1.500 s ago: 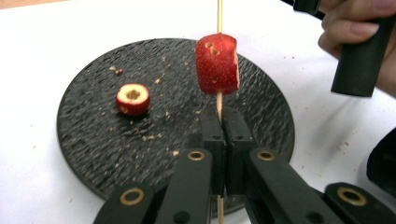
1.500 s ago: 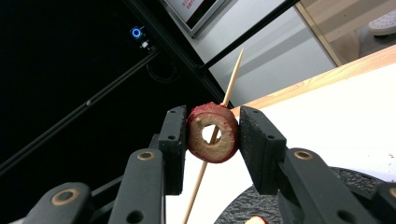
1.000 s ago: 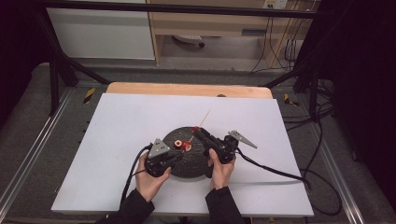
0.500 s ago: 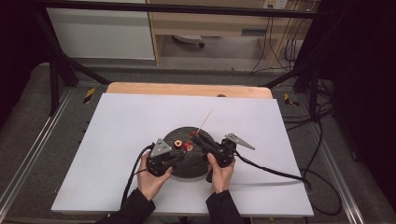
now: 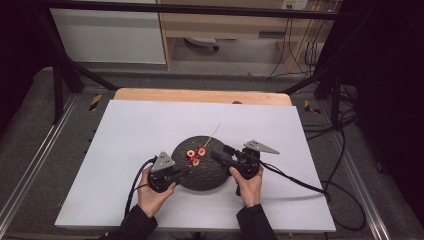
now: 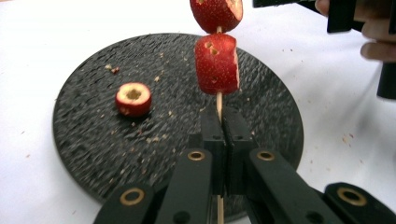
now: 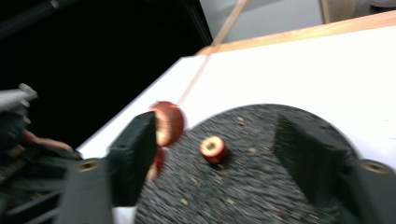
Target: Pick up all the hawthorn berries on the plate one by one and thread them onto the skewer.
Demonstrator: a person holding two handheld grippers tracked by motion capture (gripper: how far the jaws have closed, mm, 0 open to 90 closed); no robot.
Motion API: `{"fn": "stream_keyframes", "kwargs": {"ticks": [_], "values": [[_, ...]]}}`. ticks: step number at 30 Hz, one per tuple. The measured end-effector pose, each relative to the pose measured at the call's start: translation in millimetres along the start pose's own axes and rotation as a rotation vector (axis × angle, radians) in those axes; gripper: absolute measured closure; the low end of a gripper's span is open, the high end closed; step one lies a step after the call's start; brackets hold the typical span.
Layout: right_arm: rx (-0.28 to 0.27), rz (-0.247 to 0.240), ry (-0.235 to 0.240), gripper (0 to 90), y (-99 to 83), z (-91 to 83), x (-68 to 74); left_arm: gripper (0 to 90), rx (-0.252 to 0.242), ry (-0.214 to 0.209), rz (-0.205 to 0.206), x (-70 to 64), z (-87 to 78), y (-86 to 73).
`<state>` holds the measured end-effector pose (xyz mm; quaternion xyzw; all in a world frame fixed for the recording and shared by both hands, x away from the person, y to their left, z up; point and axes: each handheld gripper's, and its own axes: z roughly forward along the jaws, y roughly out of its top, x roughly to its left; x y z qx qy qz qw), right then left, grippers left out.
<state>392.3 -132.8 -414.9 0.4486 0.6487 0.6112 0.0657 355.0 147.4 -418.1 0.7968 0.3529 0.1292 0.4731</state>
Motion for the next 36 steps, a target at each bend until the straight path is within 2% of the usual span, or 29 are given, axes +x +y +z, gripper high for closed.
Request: {"fn": "stream_keyframes", "kwargs": {"ticks": [4,9,18,24,29,36], "values": [[0.07,-0.063,-0.037,16.5,3.0,-6.3,-5.9,88.7,0.015,-0.001,0.012,4.8,-9.8,-5.3],[0.157,-0.115,-0.07,6.4,6.7,-12.3,-12.6,88.7,0.032,0.005,0.023,12.3,-24.5,-13.0],[0.29,-0.195,-0.096,3.1,6.5,-16.0,-16.1,88.7,0.07,0.033,0.018,28.9,-49.4,-25.7],[0.34,-0.212,-0.093,2.8,6.1,-13.9,-16.3,88.6,0.081,0.037,-0.003,39.9,-60.0,-31.4],[0.388,-0.238,-0.094,3.3,8.5,-8.6,-12.6,88.6,0.083,0.036,0.004,43.7,-64.3,-34.3],[0.425,-0.251,-0.085,4.2,15.0,1.2,-5.1,88.6,0.088,0.033,-0.006,51.9,-71.3,-41.5]]}}
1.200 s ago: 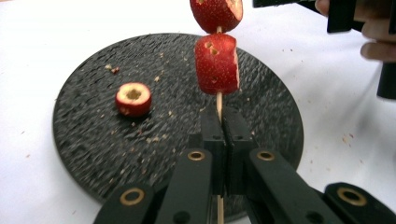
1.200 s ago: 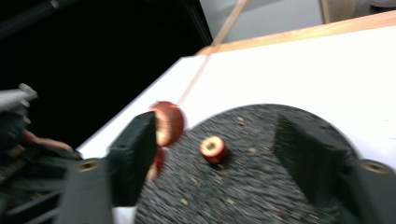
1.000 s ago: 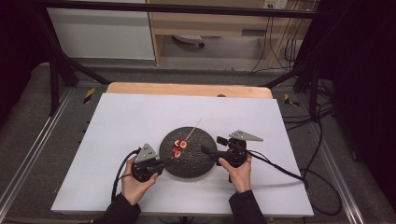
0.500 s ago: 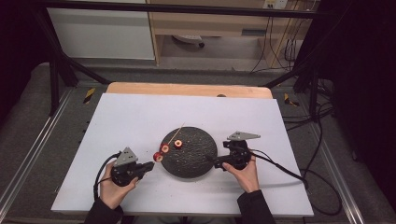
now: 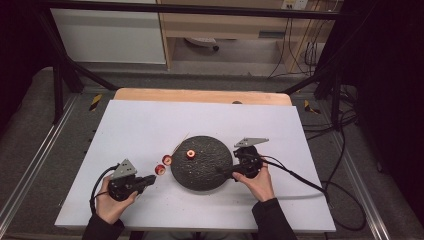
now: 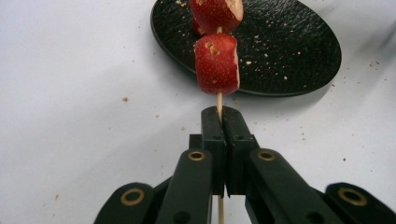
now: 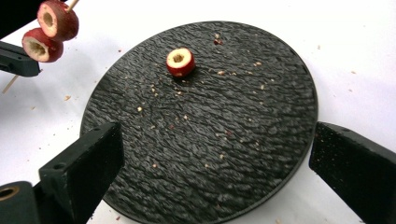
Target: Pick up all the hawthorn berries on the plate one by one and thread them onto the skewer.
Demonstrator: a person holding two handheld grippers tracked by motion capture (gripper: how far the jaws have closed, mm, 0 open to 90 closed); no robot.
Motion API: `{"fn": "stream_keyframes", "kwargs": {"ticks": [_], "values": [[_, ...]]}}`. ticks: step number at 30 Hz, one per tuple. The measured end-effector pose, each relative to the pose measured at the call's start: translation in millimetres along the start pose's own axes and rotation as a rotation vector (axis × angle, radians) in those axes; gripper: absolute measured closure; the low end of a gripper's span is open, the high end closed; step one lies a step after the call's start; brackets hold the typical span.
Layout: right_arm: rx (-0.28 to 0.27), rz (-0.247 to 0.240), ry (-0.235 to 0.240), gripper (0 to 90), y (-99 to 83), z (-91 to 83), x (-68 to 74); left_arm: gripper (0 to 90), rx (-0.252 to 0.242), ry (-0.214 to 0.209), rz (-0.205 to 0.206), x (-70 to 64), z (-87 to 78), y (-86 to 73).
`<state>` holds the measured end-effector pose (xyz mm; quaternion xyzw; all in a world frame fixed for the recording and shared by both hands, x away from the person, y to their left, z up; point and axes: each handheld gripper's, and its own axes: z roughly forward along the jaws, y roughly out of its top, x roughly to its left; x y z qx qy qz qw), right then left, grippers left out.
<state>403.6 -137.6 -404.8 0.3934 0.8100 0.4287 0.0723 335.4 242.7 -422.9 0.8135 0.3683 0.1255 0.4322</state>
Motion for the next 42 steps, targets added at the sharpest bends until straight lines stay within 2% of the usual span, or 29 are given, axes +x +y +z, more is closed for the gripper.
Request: {"fn": "stream_keyframes", "kwargs": {"ticks": [9,18,23,33,42], "values": [[0.037,-0.052,-0.001,5.1,18.6,11.6,9.2,88.6,0.014,0.002,-0.018,7.0,-3.1,-7.5],[0.087,-0.063,-0.001,6.8,39.3,30.0,19.4,88.6,0.014,0.006,-0.025,10.4,-5.9,-9.4],[0.118,-0.087,-0.005,7.8,50.8,40.2,25.1,88.6,0.015,0.007,-0.021,10.6,-5.9,-9.4],[0.179,-0.086,-0.007,9.7,66.8,63.7,30.5,88.6,0.017,0.007,-0.027,12.5,-6.3,-10.1],[0.203,-0.093,-0.014,11.8,77.8,81.0,35.1,88.5,0.019,0.008,-0.027,12.8,-6.2,-10.3]]}}
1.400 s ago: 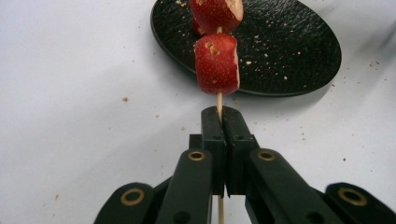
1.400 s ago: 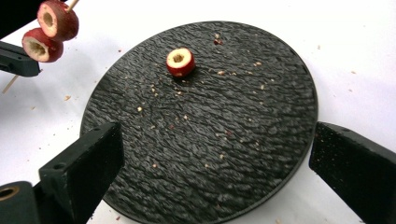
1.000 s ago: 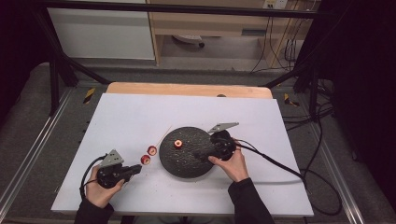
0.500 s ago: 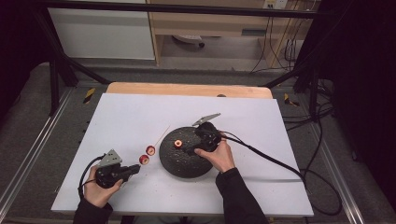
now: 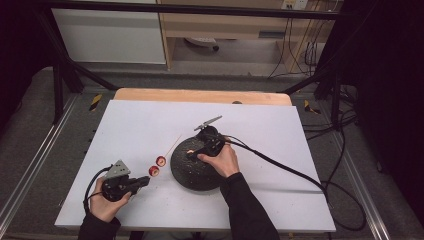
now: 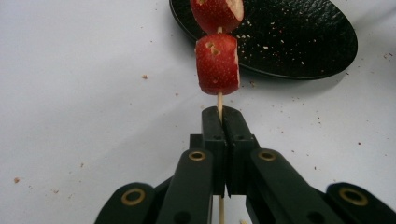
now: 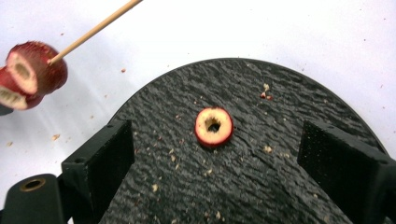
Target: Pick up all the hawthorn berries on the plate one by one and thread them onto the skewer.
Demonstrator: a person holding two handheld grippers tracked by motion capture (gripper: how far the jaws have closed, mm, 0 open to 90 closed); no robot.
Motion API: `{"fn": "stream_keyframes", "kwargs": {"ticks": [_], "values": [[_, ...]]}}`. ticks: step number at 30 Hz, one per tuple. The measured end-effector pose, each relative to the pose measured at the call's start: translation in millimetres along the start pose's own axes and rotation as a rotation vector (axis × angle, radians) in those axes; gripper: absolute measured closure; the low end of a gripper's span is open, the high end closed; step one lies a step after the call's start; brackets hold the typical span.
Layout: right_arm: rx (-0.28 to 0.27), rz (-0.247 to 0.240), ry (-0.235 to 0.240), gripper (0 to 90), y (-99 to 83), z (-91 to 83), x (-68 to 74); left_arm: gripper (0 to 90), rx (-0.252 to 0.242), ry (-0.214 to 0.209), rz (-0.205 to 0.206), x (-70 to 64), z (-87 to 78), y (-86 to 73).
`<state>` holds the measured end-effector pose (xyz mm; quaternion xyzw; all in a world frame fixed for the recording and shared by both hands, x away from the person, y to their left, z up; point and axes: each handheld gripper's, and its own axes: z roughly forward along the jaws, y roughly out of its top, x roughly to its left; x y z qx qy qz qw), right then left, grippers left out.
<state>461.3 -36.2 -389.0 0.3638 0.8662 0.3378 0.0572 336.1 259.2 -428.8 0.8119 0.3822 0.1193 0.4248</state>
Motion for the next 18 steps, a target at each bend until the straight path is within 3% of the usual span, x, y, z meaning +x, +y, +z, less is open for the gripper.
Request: {"fn": "stream_keyframes", "kwargs": {"ticks": [18], "values": [[0.056,0.008,-0.001,28.1,12.4,32.8,2.4,88.6,0.001,0.004,-0.014,1.3,-0.3,-0.5]]}}
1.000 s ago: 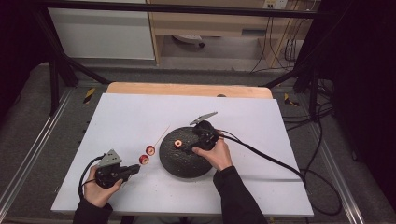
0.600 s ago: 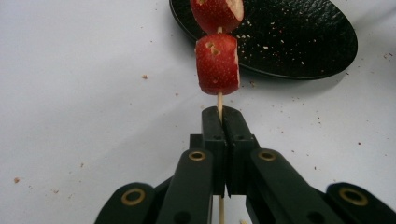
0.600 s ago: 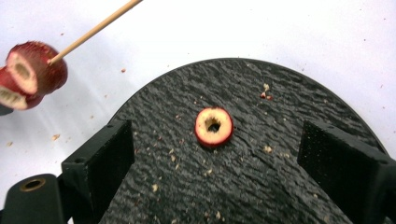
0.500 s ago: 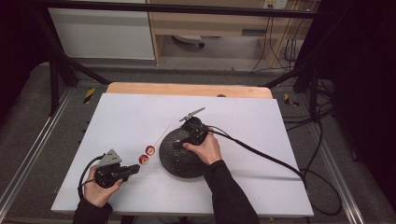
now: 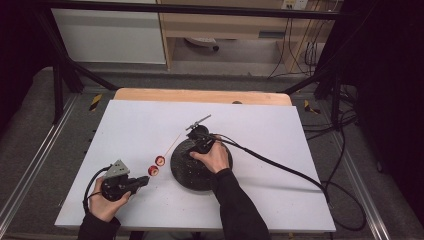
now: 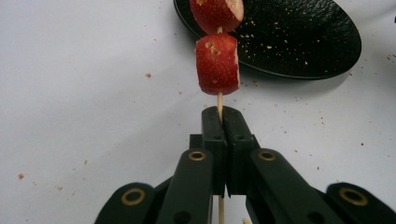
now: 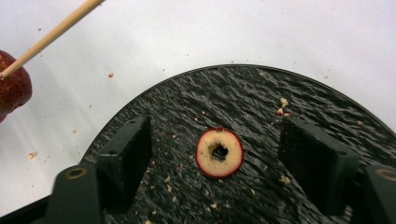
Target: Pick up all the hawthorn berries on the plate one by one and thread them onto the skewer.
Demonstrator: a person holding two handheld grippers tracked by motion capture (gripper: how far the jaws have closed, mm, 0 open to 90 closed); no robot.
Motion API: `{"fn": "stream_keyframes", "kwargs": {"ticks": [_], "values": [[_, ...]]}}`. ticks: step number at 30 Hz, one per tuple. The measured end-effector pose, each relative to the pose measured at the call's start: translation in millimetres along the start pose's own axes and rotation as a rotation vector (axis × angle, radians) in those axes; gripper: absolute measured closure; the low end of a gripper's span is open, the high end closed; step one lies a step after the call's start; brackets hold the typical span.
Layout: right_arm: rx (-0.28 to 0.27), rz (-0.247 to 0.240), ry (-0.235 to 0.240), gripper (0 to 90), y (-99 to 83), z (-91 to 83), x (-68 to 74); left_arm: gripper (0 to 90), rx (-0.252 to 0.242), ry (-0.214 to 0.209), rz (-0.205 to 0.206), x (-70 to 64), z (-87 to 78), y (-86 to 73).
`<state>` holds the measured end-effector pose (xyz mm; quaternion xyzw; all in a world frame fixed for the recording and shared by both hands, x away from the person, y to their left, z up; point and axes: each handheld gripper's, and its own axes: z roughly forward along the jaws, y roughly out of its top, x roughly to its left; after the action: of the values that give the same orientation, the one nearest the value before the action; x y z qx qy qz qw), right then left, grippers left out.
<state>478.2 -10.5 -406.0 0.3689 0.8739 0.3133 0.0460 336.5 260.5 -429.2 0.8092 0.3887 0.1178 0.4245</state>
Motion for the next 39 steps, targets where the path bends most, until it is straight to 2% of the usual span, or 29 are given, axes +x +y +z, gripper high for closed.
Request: {"fn": "stream_keyframes", "kwargs": {"ticks": [9,17,22,30,39], "values": [[0.03,0.018,-0.001,45.6,-0.9,7.5,-2.1,88.6,0.0,0.0,0.001,0.2,0.0,0.1],[0.068,0.035,0.007,57.1,-1.0,10.0,-4.3,88.6,0.002,-0.002,-0.002,0.1,0.2,0.0],[0.091,0.047,0.011,61.4,-1.2,11.8,-5.7,88.6,0.001,-0.003,-0.003,-0.1,0.0,0.1],[0.118,0.065,0.017,62.4,-0.4,11.6,-6.7,88.6,-0.001,-0.004,-0.003,-0.2,-0.1,0.2],[0.075,0.076,0.019,62.7,0.9,-1.8,-4.1,88.6,-0.003,-0.004,0.001,-1.3,-0.5,0.6]]}}
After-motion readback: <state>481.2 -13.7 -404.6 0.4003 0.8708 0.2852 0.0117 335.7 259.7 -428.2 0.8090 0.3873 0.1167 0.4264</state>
